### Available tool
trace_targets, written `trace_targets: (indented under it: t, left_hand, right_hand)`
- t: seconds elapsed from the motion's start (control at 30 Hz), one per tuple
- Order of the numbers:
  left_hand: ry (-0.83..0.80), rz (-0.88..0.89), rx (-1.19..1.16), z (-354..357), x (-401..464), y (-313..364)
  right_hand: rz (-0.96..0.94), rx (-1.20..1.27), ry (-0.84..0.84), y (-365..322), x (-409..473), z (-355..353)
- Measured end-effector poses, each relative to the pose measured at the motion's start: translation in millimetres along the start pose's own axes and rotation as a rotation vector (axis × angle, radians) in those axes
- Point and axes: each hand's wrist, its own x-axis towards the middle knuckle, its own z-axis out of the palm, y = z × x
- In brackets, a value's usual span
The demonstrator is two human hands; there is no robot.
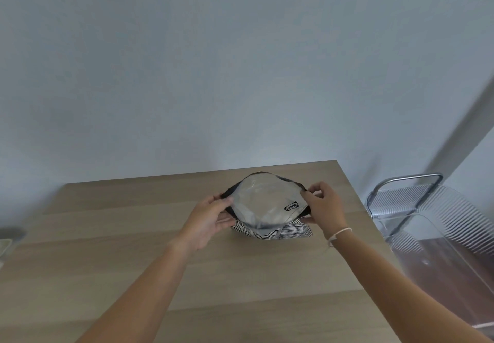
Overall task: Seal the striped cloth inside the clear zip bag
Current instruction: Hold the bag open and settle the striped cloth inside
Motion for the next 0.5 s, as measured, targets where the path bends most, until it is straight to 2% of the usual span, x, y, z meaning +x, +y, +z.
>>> trace_targets:
  t: [0.1,0.27,0.4,0.5]
  left_hand:
    - [-0.092,0.042,-0.006,2,0,-4]
    - [0.034,0.130,-0.002,9,4,-14]
    - [0.105,0.190,-0.009,11,6,-17]
    - [0.130,0.215,0.039,15,7,-19]
  right_hand:
    - [0.076,0.100,-0.020,-1,1,-2]
    - [0.208,0.422,-0.165,9,-2,-6]
    - [0.367,0.405,-0.186,26,-12,1]
    - [0.440,0.333,-0.299,29,-16,7]
